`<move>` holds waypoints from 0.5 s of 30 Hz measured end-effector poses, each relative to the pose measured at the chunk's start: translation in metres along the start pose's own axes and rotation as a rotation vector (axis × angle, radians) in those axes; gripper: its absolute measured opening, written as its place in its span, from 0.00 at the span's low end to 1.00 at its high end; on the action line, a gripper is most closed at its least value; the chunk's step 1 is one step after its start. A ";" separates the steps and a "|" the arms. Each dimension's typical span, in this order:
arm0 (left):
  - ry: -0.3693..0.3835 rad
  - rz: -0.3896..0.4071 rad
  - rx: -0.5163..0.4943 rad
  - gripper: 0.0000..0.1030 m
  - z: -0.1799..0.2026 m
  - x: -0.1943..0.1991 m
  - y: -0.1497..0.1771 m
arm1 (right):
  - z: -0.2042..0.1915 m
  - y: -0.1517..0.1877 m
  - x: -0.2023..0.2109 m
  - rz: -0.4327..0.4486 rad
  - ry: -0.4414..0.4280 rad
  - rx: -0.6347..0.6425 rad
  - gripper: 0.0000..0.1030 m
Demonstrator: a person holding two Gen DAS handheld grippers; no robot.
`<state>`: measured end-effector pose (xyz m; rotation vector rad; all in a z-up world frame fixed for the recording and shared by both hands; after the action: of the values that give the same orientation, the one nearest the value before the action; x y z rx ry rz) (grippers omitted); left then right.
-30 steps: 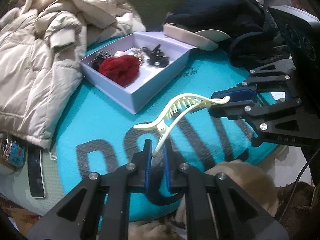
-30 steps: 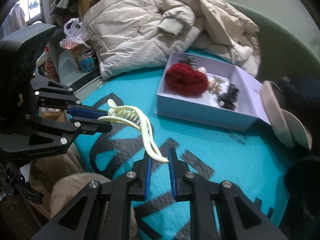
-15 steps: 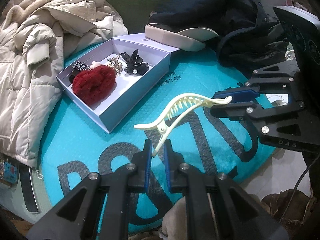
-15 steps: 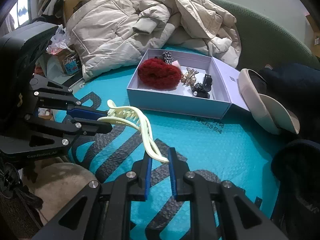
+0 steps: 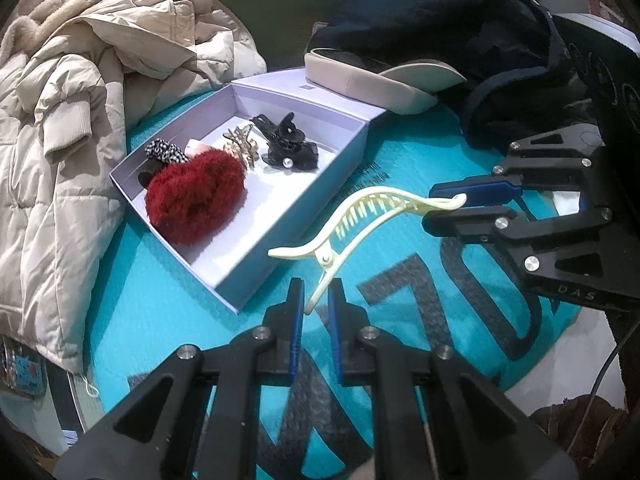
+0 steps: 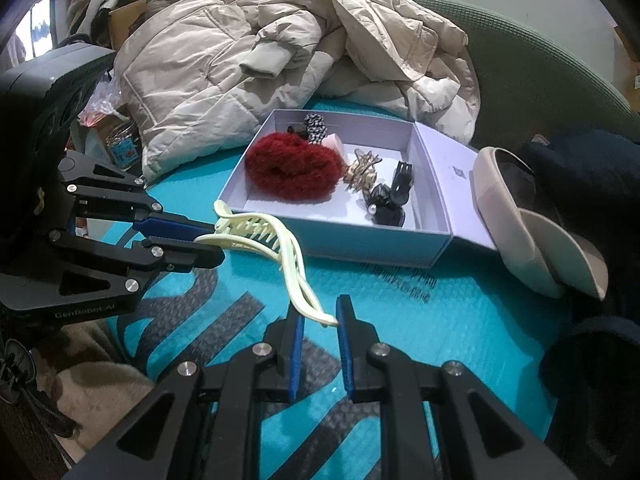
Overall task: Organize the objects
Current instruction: 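Lift and carry the yellow claw clip with both grippers toward the white box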
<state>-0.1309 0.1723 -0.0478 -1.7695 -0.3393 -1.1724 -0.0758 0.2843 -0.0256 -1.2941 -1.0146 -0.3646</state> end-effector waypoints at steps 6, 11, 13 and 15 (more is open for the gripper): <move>-0.026 0.004 0.000 0.10 -0.011 -0.016 -0.022 | 0.015 -0.016 -0.011 0.016 0.005 0.005 0.15; -0.038 0.009 0.004 0.10 -0.021 -0.029 -0.039 | 0.027 -0.029 -0.023 0.024 0.005 0.022 0.15; -0.038 0.009 0.012 0.10 -0.026 -0.034 -0.044 | 0.032 -0.036 -0.029 0.025 0.008 0.029 0.15; -0.044 0.007 0.017 0.10 -0.031 -0.040 -0.049 | 0.035 -0.041 -0.034 0.027 0.011 0.038 0.15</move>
<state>-0.2007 0.1820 -0.0510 -1.7821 -0.3676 -1.1238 -0.1389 0.2942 -0.0287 -1.2689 -0.9897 -0.3303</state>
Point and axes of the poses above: each gripper's, at about its wrist camera, not at the fingertips, and x roughly against the way its jaws point, z to its right, y to its underside, the point moved 2 cm from there along -x, roughly the way its jaws point, and after that the axes turned 6 degrees about -y, right-handed, at the moved point
